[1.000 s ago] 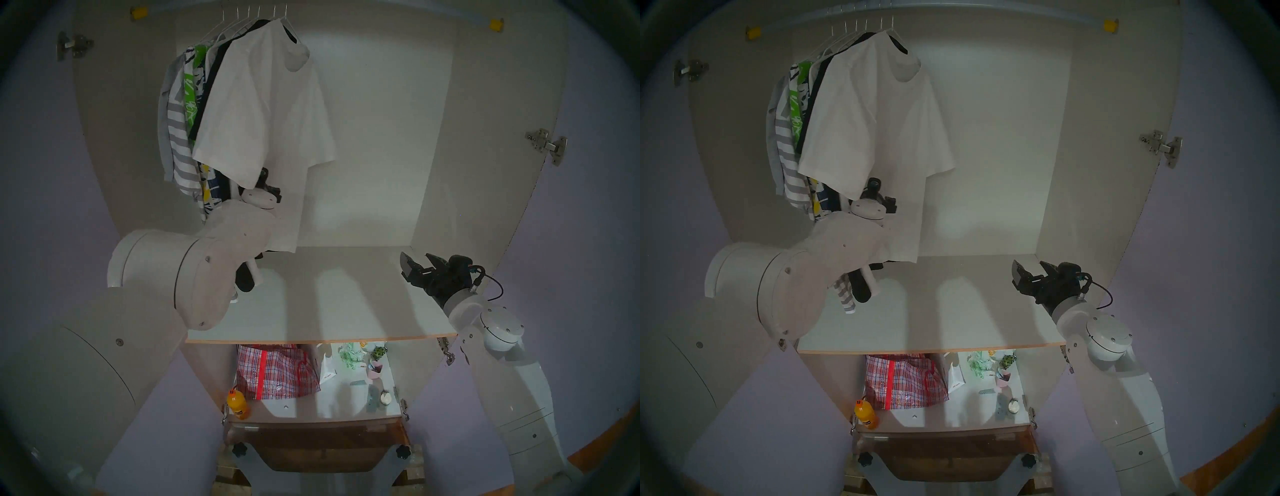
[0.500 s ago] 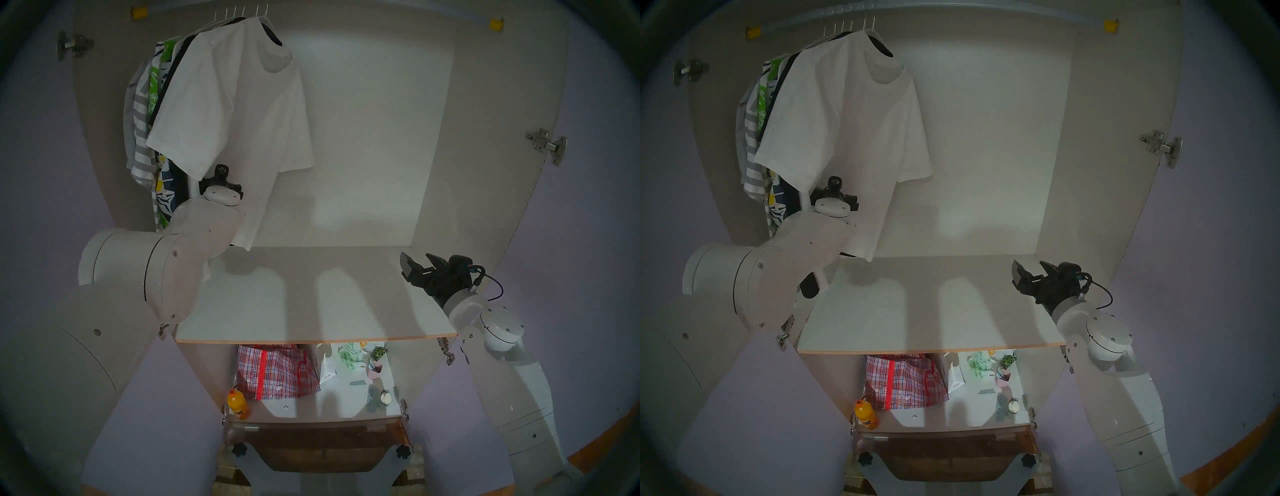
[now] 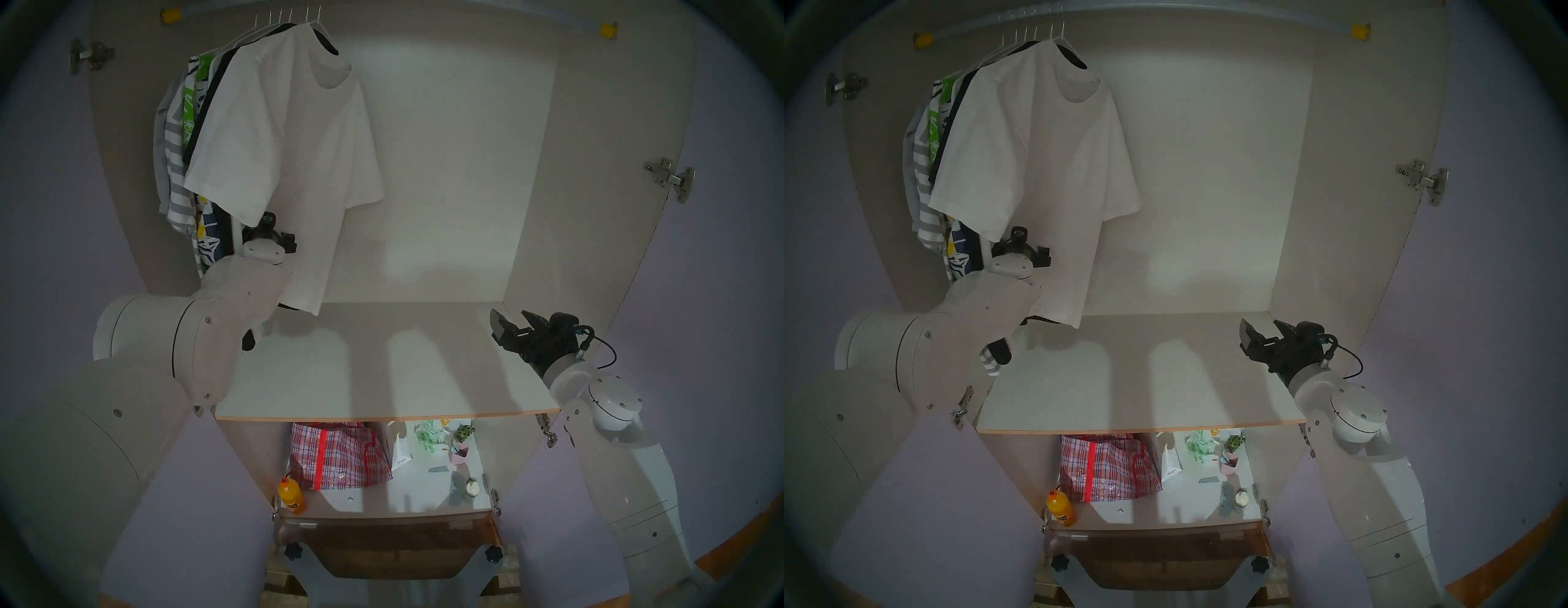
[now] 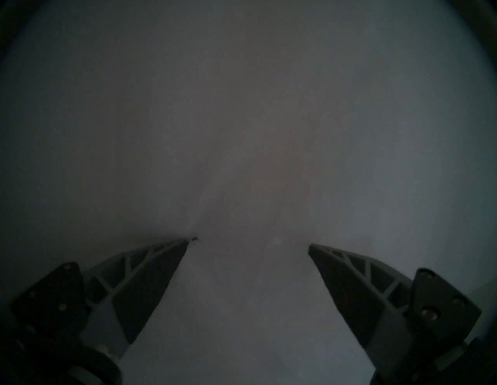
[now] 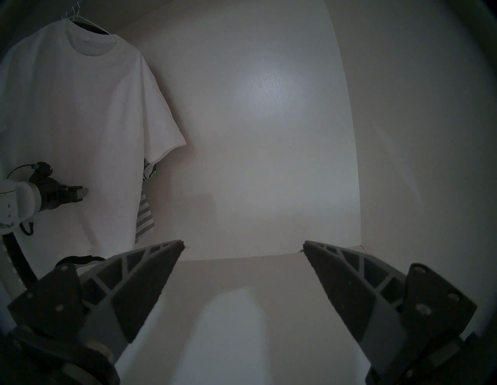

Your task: Move and arrange clothes and pants in the wardrobe

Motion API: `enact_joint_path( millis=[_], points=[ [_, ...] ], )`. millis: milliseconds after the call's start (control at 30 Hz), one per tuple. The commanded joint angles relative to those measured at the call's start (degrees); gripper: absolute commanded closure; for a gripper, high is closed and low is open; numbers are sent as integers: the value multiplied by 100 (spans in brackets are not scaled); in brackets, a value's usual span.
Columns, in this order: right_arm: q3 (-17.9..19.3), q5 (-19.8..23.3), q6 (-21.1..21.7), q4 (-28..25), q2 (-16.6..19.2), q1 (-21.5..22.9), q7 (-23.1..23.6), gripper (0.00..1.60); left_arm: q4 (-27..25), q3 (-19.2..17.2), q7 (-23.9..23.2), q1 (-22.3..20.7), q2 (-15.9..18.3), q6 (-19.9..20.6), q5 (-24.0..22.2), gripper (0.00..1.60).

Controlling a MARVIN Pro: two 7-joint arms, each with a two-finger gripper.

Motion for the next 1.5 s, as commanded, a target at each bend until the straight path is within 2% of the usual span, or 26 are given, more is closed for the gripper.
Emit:
enact_joint_path(
  millis=[0, 33, 67, 133, 167, 267, 467, 700, 1000, 1200, 1467],
  points=[
    [30, -5, -67, -134, 6, 96, 17, 0, 18, -200, -716, 61, 10, -47, -296, 0],
    [29, -4, -60, -126, 6, 98, 16, 0, 18, -302, -967, 140, -10, 22, -435, 0],
    [29, -4, -60, -126, 6, 98, 16, 0, 18, -302, -967, 140, -10, 22, -435, 0],
    [26, -1, -50, -112, 6, 100, 15, 0, 18, -417, -1397, 287, 7, -33, -576, 0],
    [26, -1, -50, -112, 6, 100, 15, 0, 18, -417, -1397, 287, 7, -33, -576, 0],
    [22, 1, -41, -92, 6, 99, 13, 0, 2, -521, -1868, 467, 43, -123, -647, 0],
    [17, 3, -32, -56, 5, 96, 12, 0, -119, -578, -2366, 862, 169, -384, -642, 0],
    [12, 4, -29, -6, 3, 97, 11, 0, -157, -690, -2330, 1560, 288, -805, -708, 0],
    [9, 4, -29, 50, 0, 101, 13, 0, -326, -845, -2249, 2235, 420, -1256, -820, 0],
    [7, 4, -29, 83, -1, 105, 14, 0, -433, -985, -2294, 2491, 528, -1547, -924, 0],
    [5, 5, -31, 105, -3, 115, 15, 0, -559, -1086, -2403, 2626, 480, -1857, -1008, 0]
  ],
)
